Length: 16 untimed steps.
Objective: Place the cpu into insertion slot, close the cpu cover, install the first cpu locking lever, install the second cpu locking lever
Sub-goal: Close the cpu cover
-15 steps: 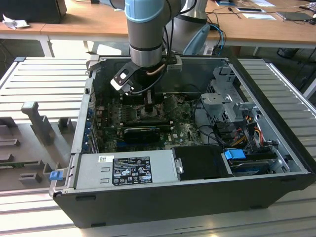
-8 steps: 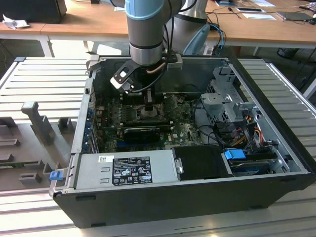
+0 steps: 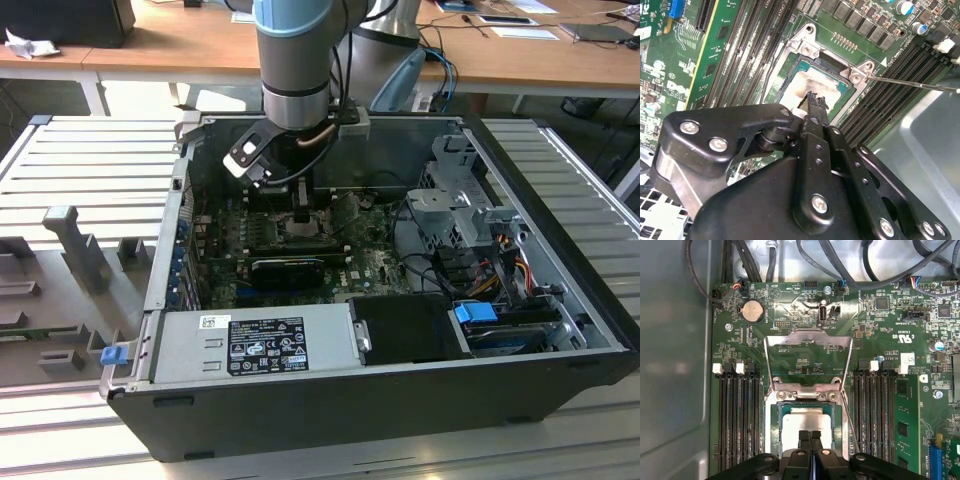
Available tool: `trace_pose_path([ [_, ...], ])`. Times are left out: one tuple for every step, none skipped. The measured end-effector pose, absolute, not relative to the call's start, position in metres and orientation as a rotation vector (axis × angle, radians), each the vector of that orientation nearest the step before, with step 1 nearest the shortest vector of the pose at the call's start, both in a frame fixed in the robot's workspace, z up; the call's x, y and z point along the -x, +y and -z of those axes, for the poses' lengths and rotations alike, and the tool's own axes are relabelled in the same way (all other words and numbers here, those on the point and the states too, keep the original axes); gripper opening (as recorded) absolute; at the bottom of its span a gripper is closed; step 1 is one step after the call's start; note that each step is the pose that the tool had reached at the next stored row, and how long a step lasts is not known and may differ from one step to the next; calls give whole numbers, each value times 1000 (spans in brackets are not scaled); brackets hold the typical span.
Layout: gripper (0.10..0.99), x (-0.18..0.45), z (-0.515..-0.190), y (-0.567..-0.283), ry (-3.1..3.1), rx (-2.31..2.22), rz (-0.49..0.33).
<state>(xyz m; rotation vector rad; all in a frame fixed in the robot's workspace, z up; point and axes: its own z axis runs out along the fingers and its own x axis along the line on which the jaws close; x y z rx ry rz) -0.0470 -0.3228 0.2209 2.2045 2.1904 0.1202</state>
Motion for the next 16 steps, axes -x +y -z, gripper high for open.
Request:
trace_pose_path([
  [106, 47, -221, -323, 2190, -2205, -120],
  [106, 47, -221, -323, 2191, -2205, -120],
  [106, 46, -222, -323, 2191, -2205, -119],
  [106, 45, -222, -323, 2192, -2206, -117],
  [106, 43, -222, -323, 2193, -2208, -115],
  [106, 40, -222, -323, 2195, -2210, -110],
  [106, 38, -222, -323, 2197, -2212, -107],
  [106, 37, -222, -323, 2198, -2213, -106],
  [106, 37, -222, -323, 2198, -2213, -106],
  [106, 36, -224, -323, 2199, -2214, -108],
  [106, 36, -229, -323, 2198, -2214, -107],
  [106, 36, -229, -323, 2198, -2214, -108],
  [106, 36, -230, -323, 2199, -2214, -108],
  [106, 36, -230, -323, 2198, -2214, -108],
  [106, 36, -231, -323, 2198, -2214, -108],
  [106, 36, -232, -323, 2198, -2214, -108],
])
